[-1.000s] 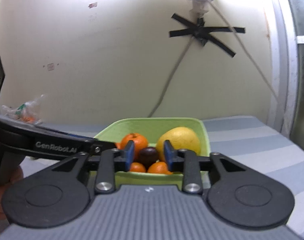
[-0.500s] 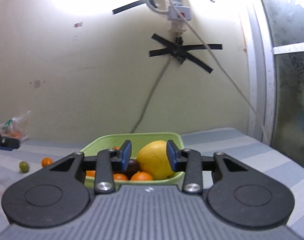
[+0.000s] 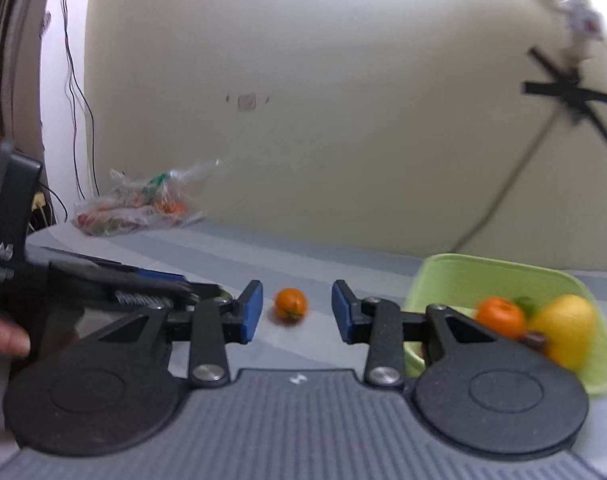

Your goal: Organize fruits

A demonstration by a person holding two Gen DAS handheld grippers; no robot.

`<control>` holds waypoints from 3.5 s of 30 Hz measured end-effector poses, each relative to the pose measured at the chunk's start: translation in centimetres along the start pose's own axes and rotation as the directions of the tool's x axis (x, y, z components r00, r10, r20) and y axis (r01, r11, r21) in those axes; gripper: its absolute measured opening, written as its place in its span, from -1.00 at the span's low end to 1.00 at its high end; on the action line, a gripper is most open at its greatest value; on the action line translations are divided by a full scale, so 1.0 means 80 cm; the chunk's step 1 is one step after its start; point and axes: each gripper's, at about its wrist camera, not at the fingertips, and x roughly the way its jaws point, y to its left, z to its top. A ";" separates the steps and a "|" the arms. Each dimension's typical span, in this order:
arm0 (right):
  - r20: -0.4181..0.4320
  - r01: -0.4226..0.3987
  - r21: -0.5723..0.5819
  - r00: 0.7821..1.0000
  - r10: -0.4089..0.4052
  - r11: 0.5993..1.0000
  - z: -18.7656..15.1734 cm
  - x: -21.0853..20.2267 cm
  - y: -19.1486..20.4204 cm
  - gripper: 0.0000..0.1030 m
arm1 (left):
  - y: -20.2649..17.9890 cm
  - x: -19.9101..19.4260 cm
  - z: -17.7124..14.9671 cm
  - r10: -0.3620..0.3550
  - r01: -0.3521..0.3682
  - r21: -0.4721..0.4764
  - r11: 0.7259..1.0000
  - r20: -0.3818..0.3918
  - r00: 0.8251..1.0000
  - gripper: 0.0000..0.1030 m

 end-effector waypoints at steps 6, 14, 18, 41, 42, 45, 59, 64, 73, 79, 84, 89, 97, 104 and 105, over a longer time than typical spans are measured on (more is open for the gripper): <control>-0.129 0.016 0.081 0.992 -0.005 0.997 0.011 0.082 -0.010 -0.21 | 0.008 0.016 -0.002 0.017 -0.019 -0.041 0.999 -0.047 0.999 -0.23; -0.205 0.012 0.091 0.979 0.007 0.996 0.008 0.112 -0.005 -0.21 | 0.021 0.021 -0.004 -0.037 0.031 -0.105 0.994 -0.060 0.997 -0.46; -0.227 -0.022 0.134 0.973 0.052 0.991 0.005 0.120 -0.008 -0.31 | 0.022 0.020 -0.005 -0.054 0.047 -0.108 0.993 -0.057 0.997 -0.51; -0.156 0.111 0.049 0.982 -0.102 0.993 -0.067 -0.109 -0.025 -0.40 | -0.110 -0.064 -0.071 -0.399 0.416 0.109 0.903 -0.144 0.905 -0.50; -0.160 0.117 0.063 0.981 -0.105 0.991 -0.071 -0.117 -0.029 -0.40 | -0.116 -0.066 -0.073 -0.404 0.421 0.116 0.899 -0.149 0.903 -0.50; -0.173 0.126 0.082 0.979 -0.110 0.989 -0.084 -0.132 -0.034 -0.39 | -0.131 -0.070 -0.077 -0.382 0.401 0.154 0.903 -0.143 0.913 -0.47; -0.171 0.082 0.116 0.983 -0.062 0.990 -0.104 -0.141 -0.038 -0.40 | -0.140 -0.072 -0.083 -0.326 0.350 0.194 0.916 -0.145 0.934 -0.46; -0.126 0.088 0.116 0.989 -0.073 0.989 -0.099 -0.147 -0.042 -0.42 | -0.150 -0.067 -0.065 -0.360 0.380 0.192 0.905 -0.129 0.924 -0.48; 0.040 0.208 0.115 0.976 -0.214 0.971 -0.049 -0.125 -0.096 -0.42 | -0.194 -0.017 0.011 -0.369 0.372 0.217 0.902 -0.058 0.928 -0.47; 0.031 0.265 0.123 0.962 -0.270 0.956 -0.040 -0.084 -0.124 -0.39 | -0.204 0.035 0.028 -0.308 0.317 0.201 0.927 -0.076 0.948 -0.45; 0.036 0.286 0.136 0.955 -0.294 0.948 -0.047 -0.081 -0.128 0.02 | -0.200 0.046 0.025 -0.280 0.288 0.192 0.938 -0.070 0.958 -0.21; 0.084 0.279 0.212 0.950 -0.301 0.937 -0.046 -0.098 -0.134 0.04 | -0.191 0.017 0.030 -0.256 0.256 0.157 0.954 -0.018 0.966 -0.01; 0.099 0.276 0.363 0.938 -0.331 0.890 -0.058 -0.141 -0.134 0.06 | -0.161 -0.050 -0.006 -0.161 0.159 0.129 0.979 0.001 0.987 0.17; -0.002 0.259 0.419 0.959 -0.285 0.870 -0.092 -0.161 -0.093 0.06 | -0.152 -0.078 -0.063 -0.093 0.103 0.113 0.988 -0.091 0.991 0.26; -0.017 0.263 0.414 0.959 -0.282 0.871 -0.094 -0.161 -0.087 0.06 | -0.151 -0.083 -0.069 -0.085 0.095 0.113 0.989 -0.092 0.992 0.38</control>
